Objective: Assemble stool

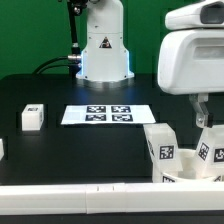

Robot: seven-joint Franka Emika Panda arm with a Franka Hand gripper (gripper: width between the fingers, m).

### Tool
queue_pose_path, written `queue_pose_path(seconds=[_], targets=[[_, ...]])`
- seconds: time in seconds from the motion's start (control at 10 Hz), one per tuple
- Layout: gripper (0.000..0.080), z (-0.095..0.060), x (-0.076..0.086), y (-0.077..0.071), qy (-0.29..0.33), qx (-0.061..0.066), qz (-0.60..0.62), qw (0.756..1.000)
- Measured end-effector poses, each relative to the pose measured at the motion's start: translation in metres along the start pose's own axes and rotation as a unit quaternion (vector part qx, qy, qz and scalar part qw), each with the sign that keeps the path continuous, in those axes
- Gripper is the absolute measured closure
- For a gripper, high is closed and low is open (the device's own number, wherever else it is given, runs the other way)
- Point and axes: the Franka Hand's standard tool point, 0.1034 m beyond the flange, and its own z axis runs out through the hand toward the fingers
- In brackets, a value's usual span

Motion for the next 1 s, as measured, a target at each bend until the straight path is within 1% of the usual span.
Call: queue_pose_path(seconds=[0.2,0.4,0.5,0.6,0.7,0.8,1.0], targets=[[0.0151,0.0,0.0,0.004,0.0,-0.006,-0.038,0.999],[0.0151,0.0,0.0,0.007,-0.004,-0.016,-0.112,0.994],[0.0151,0.002,-0.004,0.003,-0.023,-0.024,-0.205,0.978],[0.0151,0.004,-0.008,-0.004,-0.046,-0.027,-0.278,0.959],[0.0151,0.006,-0.01,-0.004,-0.051,-0.028,-0.306,0.95],[0.0151,0.009,-0.012,0.003,-0.056,-0.028,-0.331,0.942],[0.0151,0.017,-0.016,0.011,-0.064,-0.03,-0.396,0.916]])
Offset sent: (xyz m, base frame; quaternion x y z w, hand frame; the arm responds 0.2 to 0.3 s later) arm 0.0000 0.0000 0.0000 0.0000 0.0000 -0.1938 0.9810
